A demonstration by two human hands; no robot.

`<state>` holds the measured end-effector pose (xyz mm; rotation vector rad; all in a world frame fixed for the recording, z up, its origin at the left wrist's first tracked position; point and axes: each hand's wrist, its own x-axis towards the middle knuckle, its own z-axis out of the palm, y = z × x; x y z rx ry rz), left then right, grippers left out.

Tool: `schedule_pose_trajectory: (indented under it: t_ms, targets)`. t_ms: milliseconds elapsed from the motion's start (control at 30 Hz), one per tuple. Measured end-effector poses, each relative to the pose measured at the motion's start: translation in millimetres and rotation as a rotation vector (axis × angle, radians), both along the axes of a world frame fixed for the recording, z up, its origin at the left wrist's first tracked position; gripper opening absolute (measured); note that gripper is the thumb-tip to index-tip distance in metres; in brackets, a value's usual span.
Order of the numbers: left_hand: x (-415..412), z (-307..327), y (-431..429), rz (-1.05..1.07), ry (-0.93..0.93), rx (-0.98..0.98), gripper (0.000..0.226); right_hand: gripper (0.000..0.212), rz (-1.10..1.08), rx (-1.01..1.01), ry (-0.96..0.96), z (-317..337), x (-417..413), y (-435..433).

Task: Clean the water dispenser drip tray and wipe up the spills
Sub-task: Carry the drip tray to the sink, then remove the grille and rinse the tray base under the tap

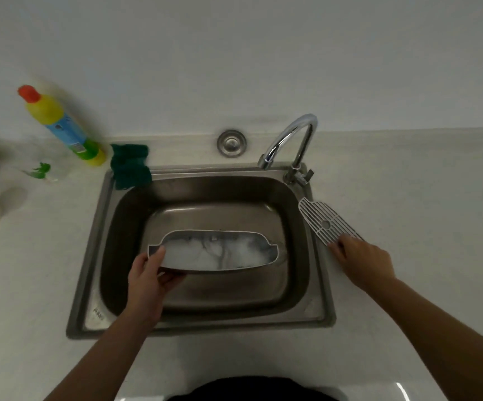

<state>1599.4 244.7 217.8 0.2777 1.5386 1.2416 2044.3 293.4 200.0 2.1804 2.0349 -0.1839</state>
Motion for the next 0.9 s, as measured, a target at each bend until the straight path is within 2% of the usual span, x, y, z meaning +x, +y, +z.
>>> schedule_pose_trajectory:
  t_ms: [333, 500, 600, 733, 900]
  targets:
    - [18, 6, -13, 0.057, 0.042, 0.019, 0.022, 0.025, -0.002, -0.013, 0.094, 4, 7, -13]
    - [10, 15, -8, 0.057, 0.045, 0.041, 0.03, 0.02, -0.095, 0.101, 0.304, 25, -6, -14]
    - [4, 26, -2, 0.045, 0.122, 0.07, 0.045, 0.018, -0.105, 0.145, 0.444, 36, -22, -16]
    - [-5, 42, 8, -0.018, 0.276, 0.123, 0.046, 0.015, -0.035, 0.064, 0.56, 43, -47, -18]
    - [-5, 60, 23, -0.088, 0.426, 0.232, 0.032, 0.016, 0.013, -0.038, 0.601, 38, -72, -22]
